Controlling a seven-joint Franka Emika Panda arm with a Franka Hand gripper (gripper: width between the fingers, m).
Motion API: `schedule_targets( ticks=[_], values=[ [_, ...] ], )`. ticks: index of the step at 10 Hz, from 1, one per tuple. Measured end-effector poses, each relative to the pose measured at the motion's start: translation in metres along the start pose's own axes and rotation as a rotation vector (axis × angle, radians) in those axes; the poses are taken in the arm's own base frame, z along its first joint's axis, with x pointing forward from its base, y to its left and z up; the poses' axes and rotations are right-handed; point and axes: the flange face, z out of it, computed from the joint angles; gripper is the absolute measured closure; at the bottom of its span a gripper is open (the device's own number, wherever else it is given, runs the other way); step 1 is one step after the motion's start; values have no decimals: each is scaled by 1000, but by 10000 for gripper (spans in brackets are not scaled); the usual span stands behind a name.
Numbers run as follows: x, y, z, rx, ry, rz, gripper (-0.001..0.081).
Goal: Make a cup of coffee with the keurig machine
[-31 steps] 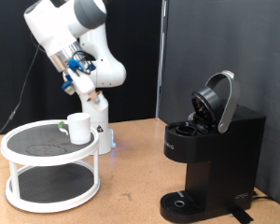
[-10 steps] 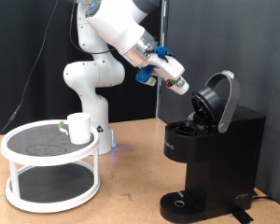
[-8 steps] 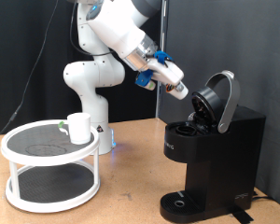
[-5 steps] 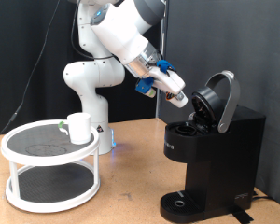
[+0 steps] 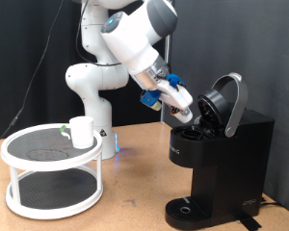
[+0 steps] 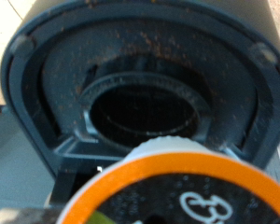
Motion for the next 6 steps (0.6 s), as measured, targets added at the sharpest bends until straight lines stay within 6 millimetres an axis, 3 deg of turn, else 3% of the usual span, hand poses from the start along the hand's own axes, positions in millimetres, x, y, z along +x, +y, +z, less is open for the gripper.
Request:
schedule_targets(
  ticks=[6],
  values=[
    [-3, -6, 29, 32, 24, -2, 408]
  ],
)
